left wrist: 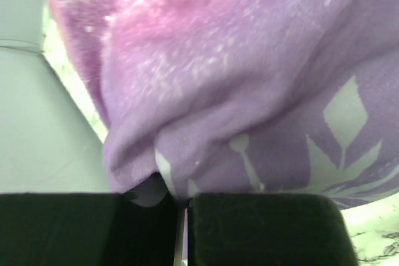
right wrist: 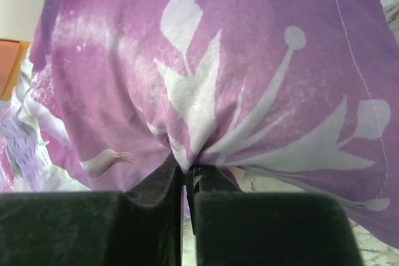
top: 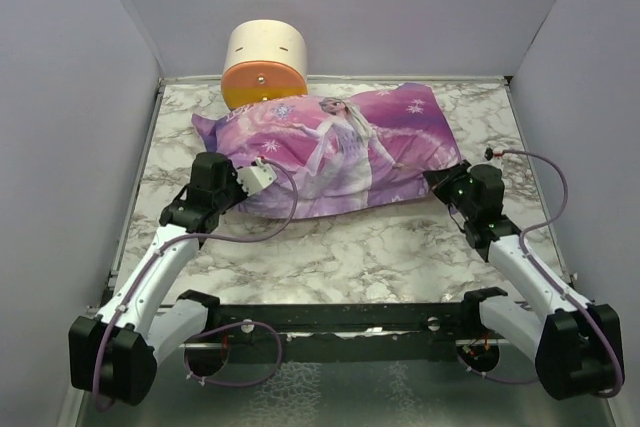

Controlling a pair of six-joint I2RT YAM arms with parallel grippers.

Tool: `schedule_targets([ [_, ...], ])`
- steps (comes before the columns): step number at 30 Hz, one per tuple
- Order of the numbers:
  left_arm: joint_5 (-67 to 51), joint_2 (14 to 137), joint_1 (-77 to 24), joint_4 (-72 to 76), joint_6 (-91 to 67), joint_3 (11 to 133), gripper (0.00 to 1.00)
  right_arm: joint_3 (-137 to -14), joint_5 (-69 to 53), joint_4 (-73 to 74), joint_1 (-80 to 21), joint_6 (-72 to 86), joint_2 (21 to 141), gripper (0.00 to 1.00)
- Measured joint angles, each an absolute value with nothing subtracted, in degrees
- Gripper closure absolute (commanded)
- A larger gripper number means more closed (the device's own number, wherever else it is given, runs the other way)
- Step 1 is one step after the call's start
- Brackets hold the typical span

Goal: Remove the pillowcase from the pillow

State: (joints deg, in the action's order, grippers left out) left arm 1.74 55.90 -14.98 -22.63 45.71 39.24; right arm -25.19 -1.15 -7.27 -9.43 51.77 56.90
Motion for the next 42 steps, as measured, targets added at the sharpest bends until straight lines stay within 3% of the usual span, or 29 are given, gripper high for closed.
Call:
schedule_targets([
  [6,1.5,53.4,-15.0,-26.5,44.1,48.0,1.00,-28.5,1.1,-1.0,-9.4,50.0,49.6,0.99],
  [17,-1.3,48.9,-15.0,-39.5,43.1,69.6,1.00,-43.7,11.7,22.2,-9.8,46.9,25.4,0.99],
  [23,-5.5,51.9,-15.1,-47.5,42.5,88.3,1.00,-60.8,13.8,28.4,-10.0,46.2,29.3,0.99],
  [27,-6.5,53.4,-15.1,-47.8,41.4,91.8,1.00,-66.0,13.9,29.1,-10.1,46.2,37.8,0.99],
  [29,-6.5,53.8,-15.1,-45.6,40.9,88.1,0.89,-66.4,13.8,28.9,-10.1,46.2,43.4,0.99],
  [31,-6.1,55.1,-15.0,-42.5,40.7,82.0,0.60,-66.3,13.8,28.5,-10.1,46.1,49.4,0.99],
  [32,-5.5,56.8,-15.0,-40.4,40.5,78.3,0.47,-66.0,13.9,28.0,-10.0,46.0,53.7,0.96],
  [33,-4.4,59.8,-15.0,-37.8,40.4,74.4,0.41,-65.8,13.9,27.4,-10.1,45.8,57.5,0.91],
  [36,-1.2,70.0,-14.6,-33.4,39.5,70.0,0.25,-65.6,14.5,26.6,-10.1,44.9,69.7,0.49],
  [40,0.1,80.2,-11.5,-33.1,36.0,74.2,0.21,-71.2,15.3,26.6,-10.1,42.7,80.4,0.14],
  [42,-0.5,80.4,-9.7,-33.3,34.3,78.5,0.20,-74.1,15.4,26.6,-10.1,41.4,81.1,0.04],
])
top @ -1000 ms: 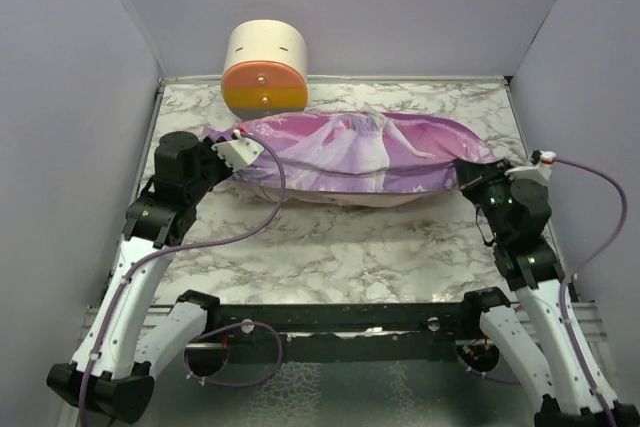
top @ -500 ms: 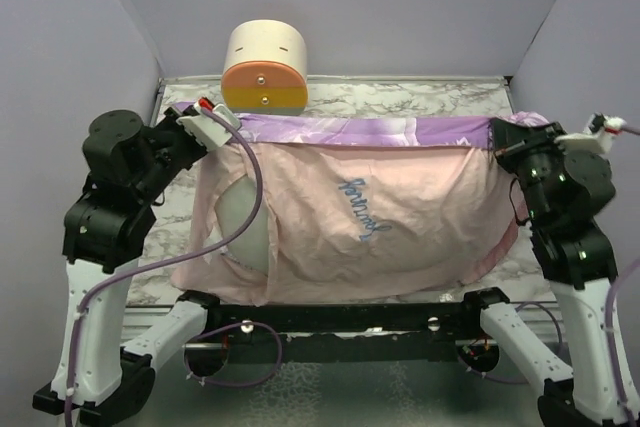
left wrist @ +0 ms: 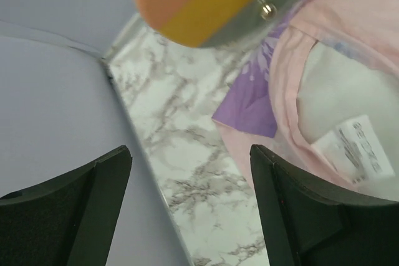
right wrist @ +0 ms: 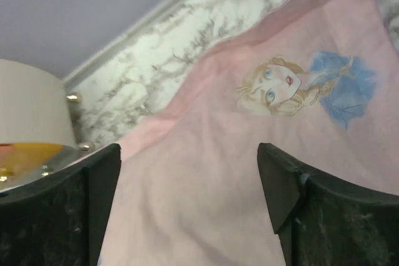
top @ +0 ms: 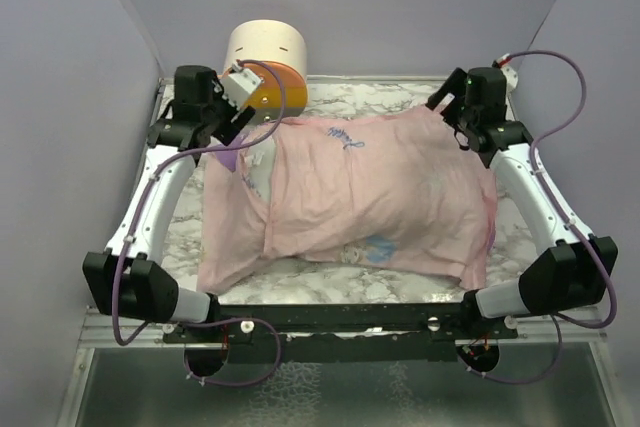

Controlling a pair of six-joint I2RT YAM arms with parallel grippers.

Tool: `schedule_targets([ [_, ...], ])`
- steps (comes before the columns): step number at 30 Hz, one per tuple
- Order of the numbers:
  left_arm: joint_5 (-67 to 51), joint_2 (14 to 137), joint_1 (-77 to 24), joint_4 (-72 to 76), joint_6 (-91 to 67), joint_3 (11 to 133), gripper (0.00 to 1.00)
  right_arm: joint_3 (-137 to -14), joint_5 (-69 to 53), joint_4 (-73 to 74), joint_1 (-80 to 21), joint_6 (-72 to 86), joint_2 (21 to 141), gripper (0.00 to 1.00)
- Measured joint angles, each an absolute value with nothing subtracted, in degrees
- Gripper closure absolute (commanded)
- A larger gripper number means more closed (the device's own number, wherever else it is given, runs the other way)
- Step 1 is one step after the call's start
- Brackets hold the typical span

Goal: Remove the pillowcase from the pillow

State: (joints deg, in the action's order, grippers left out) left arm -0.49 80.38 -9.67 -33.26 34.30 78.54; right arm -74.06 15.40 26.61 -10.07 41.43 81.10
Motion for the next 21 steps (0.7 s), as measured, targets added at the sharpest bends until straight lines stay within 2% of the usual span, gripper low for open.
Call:
schedule_targets([
  [2,-1.0,78.2,-8.3,-32.5,33.1,81.6,0.19,-77.3,15.6,26.2,-10.1,40.0,80.3,0.00],
  [5,-3.1,71.8,-8.0,-32.3,31.7,82.2,0.19,-80.1,15.6,24.3,-10.5,38.0,78.3,0.00],
  [11,-9.8,62.6,-8.1,-35.1,26.2,74.6,0.19,-78.8,14.1,20.7,-15.9,33.0,75.5,0.00],
  [17,-11.6,68.5,-7.9,-35.5,15.7,64.8,0.21,-77.8,12.9,19.8,-26.5,25.0,79.7,0.00],
  [21,-13.2,74.1,-5.6,-35.2,7.5,63.5,0.27,-77.5,9.9,19.5,-28.7,20.9,82.7,0.00],
])
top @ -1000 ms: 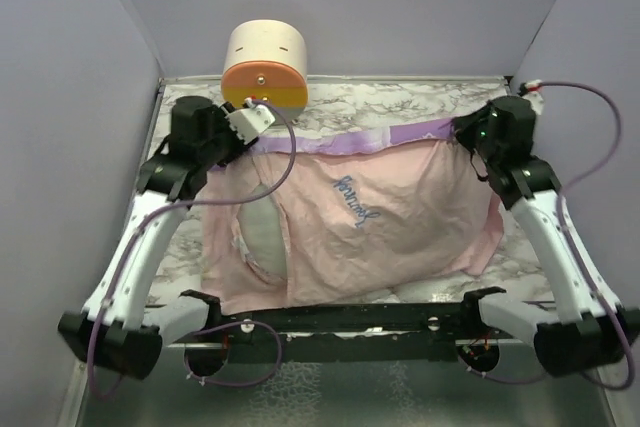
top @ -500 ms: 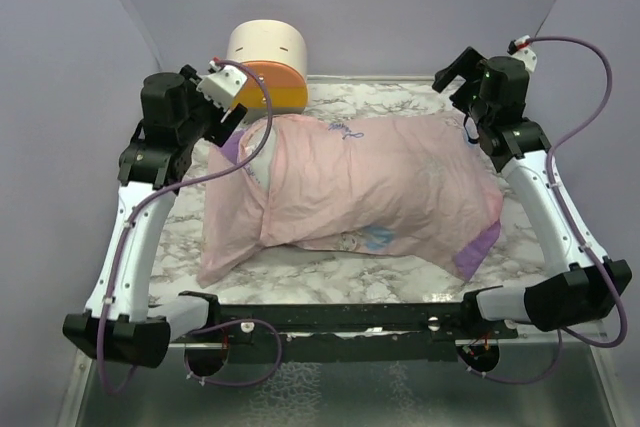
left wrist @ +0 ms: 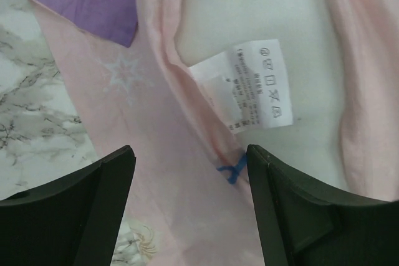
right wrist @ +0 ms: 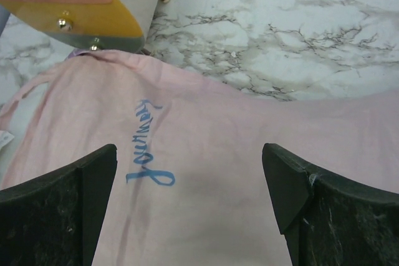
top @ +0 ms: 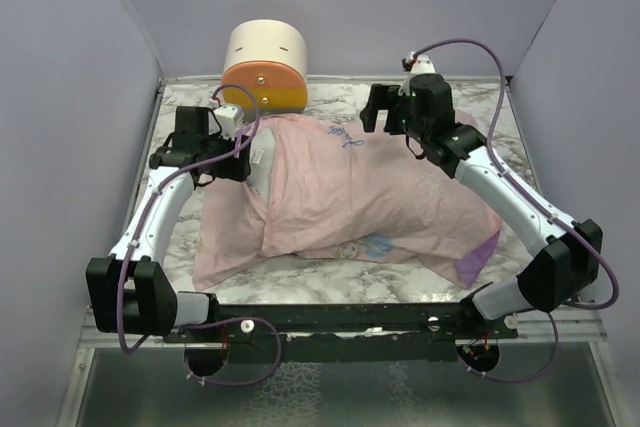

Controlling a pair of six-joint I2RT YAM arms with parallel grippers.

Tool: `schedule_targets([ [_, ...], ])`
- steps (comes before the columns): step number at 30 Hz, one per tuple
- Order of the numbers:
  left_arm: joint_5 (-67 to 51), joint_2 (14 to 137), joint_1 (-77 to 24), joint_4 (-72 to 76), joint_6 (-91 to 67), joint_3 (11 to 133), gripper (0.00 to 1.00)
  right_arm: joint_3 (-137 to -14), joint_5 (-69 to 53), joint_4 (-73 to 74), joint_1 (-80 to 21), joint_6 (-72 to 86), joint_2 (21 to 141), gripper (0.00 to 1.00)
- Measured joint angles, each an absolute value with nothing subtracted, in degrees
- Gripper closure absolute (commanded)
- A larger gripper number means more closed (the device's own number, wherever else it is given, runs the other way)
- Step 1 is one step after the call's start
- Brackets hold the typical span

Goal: Remove the pillowcase from the pillow

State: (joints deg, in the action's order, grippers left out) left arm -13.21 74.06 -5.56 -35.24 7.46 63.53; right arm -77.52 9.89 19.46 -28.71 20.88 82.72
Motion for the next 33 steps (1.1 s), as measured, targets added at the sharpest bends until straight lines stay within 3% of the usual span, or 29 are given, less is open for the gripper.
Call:
schedule_targets([
  [8,-22.3,76.1,3.7,-31.1,-4.7,62.3,0.38,-83.6,0.6,19.2,-30.3,14.3,92.4,0.00],
  [15,-33.1,77.3,6.0,-29.2,-7.7,55.9,0.43,-96.8,-0.8,19.5,-40.9,10.3,105.0,0.00],
  [19,-37.8,77.8,7.7,-28.2,-8.8,54.3,0.57,-106.1,-0.5,20.8,-46.6,8.6,113.4,0.00],
  [25,-39.6,77.8,7.8,-25.0,-9.1,52.1,0.88,-118.4,0.9,26.5,-50.9,7.6,123.8,0.02],
  [31,-39.9,77.9,11.2,-23.3,-9.3,50.2,1.00,-122.4,5.3,31.2,-50.5,7.4,127.4,0.06],
  [33,-39.2,77.9,13.8,-22.8,-9.1,50.3,1.00,-122.1,5.9,32.1,-50.3,7.2,127.4,0.06],
])
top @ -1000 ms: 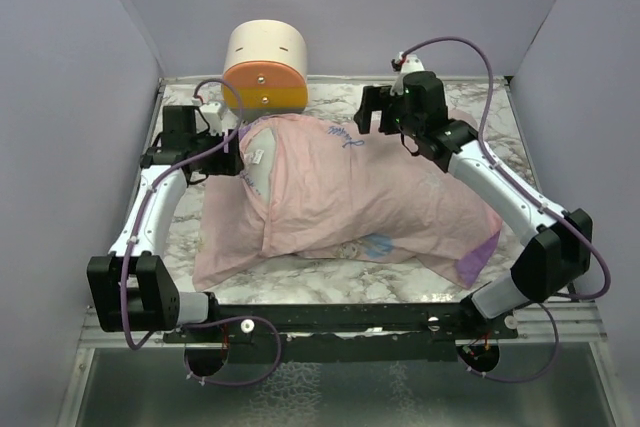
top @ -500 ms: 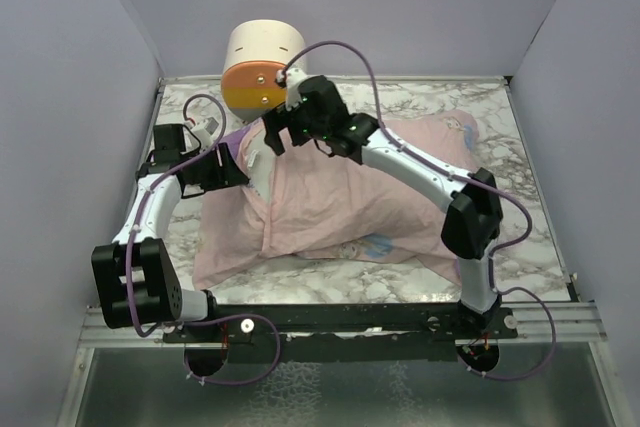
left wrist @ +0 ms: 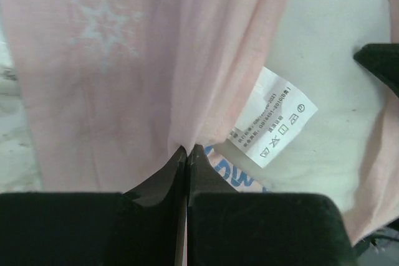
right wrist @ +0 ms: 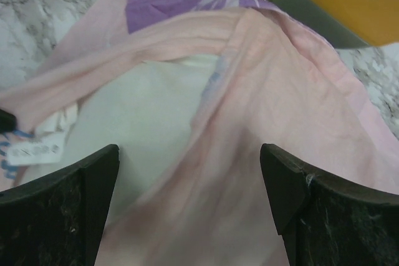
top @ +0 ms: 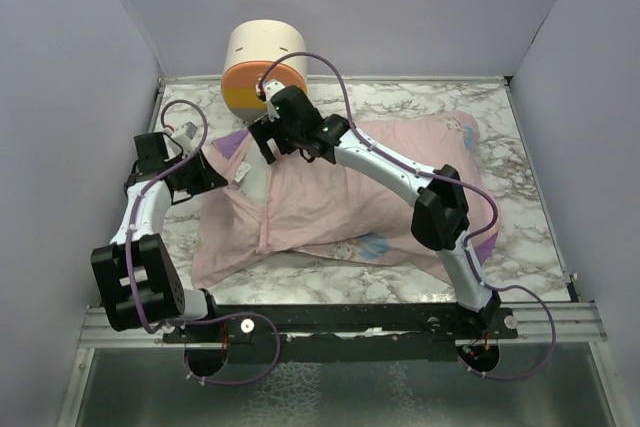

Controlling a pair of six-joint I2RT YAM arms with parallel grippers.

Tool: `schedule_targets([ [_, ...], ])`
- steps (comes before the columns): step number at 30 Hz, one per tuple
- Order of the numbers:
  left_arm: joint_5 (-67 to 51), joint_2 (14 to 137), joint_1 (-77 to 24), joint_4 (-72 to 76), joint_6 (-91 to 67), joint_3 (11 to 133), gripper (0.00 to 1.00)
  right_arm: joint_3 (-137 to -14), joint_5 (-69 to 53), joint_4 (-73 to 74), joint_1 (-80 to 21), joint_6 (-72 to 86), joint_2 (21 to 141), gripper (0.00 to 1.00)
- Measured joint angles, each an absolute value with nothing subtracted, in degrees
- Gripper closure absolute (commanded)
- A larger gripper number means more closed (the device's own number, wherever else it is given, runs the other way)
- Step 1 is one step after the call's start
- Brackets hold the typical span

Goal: Remove the pillowcase from the pillow

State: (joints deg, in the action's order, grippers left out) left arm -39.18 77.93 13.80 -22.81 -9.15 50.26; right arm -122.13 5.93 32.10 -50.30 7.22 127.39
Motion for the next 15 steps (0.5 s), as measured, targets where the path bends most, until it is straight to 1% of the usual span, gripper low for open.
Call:
schedule_targets([
  [2,-37.8,77.9,15.5,-22.7,-8.7,50.6,1.00,-119.9,7.7,31.8,-50.1,6.5,126.9,0.04],
  [4,-34.4,77.9,15.7,-22.6,-7.4,51.1,1.00,-118.3,8.5,31.8,-50.0,5.9,126.8,0.00],
  [7,-30.1,77.9,15.5,-22.6,-5.0,51.2,1.00,-116.8,8.4,31.8,-49.4,5.3,126.8,0.00],
  [8,-29.2,77.9,15.5,-22.7,-4.4,51.2,0.95,-116.7,8.2,31.7,-49.3,5.2,126.8,0.00],
  [10,-28.8,77.9,15.5,-23.0,-3.3,51.2,0.82,-116.7,6.7,31.4,-49.1,4.5,126.5,0.00],
  [11,-28.9,77.9,15.5,-23.3,-2.8,51.2,0.73,-116.7,5.8,31.4,-48.9,4.2,126.4,0.00],
  [13,-29.3,77.9,15.5,-24.2,-2.2,51.4,0.47,-117.2,3.6,31.4,-48.6,3.7,126.3,0.00],
  [14,-29.5,77.9,15.4,-24.7,-1.6,51.7,0.37,-117.5,2.6,31.4,-48.6,3.4,126.3,0.00],
  [15,-30.0,77.9,15.2,-25.2,-1.2,52.1,0.34,-117.9,1.3,31.6,-48.6,3.1,126.3,0.00],
])
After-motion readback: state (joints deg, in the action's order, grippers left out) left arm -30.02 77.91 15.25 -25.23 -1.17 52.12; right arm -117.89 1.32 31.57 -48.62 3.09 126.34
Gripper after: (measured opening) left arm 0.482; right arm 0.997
